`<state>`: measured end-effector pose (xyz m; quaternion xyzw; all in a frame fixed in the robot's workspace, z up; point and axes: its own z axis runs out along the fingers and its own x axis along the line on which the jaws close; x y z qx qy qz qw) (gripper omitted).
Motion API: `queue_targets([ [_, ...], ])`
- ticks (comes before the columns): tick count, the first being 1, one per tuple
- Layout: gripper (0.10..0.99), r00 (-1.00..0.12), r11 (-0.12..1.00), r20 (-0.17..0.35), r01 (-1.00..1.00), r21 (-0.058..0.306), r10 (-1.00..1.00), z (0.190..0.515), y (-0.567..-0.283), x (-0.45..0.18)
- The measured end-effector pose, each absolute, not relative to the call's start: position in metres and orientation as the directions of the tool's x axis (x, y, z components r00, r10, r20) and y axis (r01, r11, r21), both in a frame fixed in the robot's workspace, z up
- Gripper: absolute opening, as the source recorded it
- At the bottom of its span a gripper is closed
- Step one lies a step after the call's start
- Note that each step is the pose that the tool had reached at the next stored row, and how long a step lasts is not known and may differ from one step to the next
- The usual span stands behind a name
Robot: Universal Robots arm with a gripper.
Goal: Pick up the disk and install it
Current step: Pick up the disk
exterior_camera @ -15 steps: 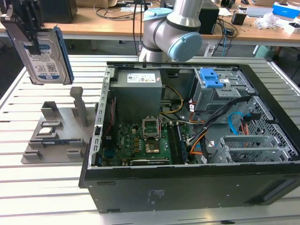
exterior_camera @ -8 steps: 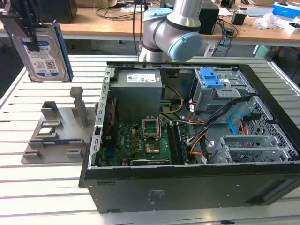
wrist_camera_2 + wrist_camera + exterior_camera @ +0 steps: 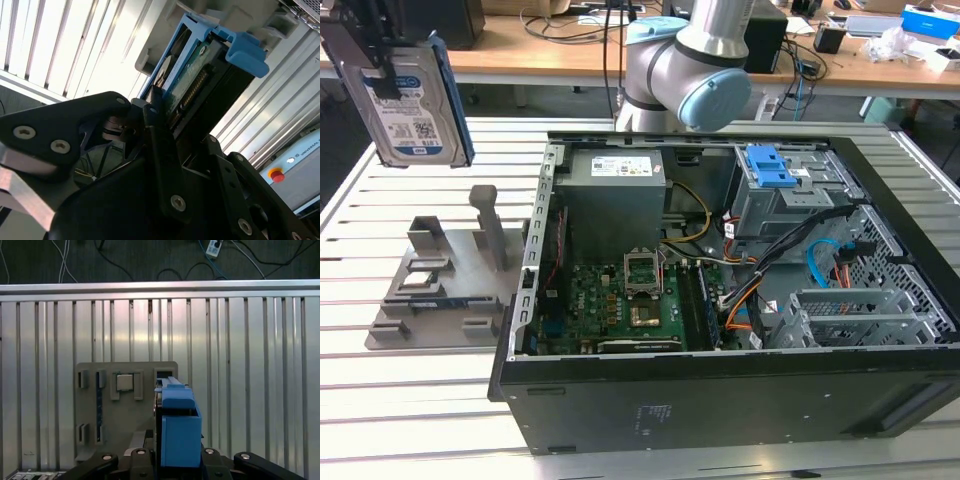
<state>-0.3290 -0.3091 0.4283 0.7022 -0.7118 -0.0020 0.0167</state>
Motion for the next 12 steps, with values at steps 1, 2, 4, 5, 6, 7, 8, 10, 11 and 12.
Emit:
queue_targets([
  [1, 0.357, -0.013, 0.014, 0.021, -1.000, 0.026, -1.000, 0.430, -0.309, -0.329],
  [2, 0.357, -0.013, 0.014, 0.021, -1.000, 0.026, -1.000, 0.433, -0.309, -0.329],
  [4, 0.357, -0.013, 0.014, 0.021, -1.000, 0.026, -1.000, 0.436, -0.309, -0.329],
  [5, 0.357, -0.013, 0.014, 0.021, -1.000, 0.026, -1.000, 0.437, -0.309, -0.329],
  [6, 0.357, -0.013, 0.014, 0.021, -1.000, 0.026, -1.000, 0.440, -0.309, -0.329],
  [7, 0.357, -0.013, 0.014, 0.021, -1.000, 0.026, -1.000, 0.442, -0.309, -0.329],
  [8, 0.357, -0.013, 0.014, 0.021, -1.000, 0.026, -1.000, 0.443, -0.309, -0.329],
  [10, 0.357, -0.013, 0.014, 0.021, -1.000, 0.026, -1.000, 0.446, -0.309, -0.329],
  [11, 0.357, -0.013, 0.014, 0.021, -1.000, 0.026, -1.000, 0.448, -0.309, -0.329],
  [12, 0.357, -0.013, 0.014, 0.021, -1.000, 0.026, -1.000, 0.449, -0.309, -0.329],
])
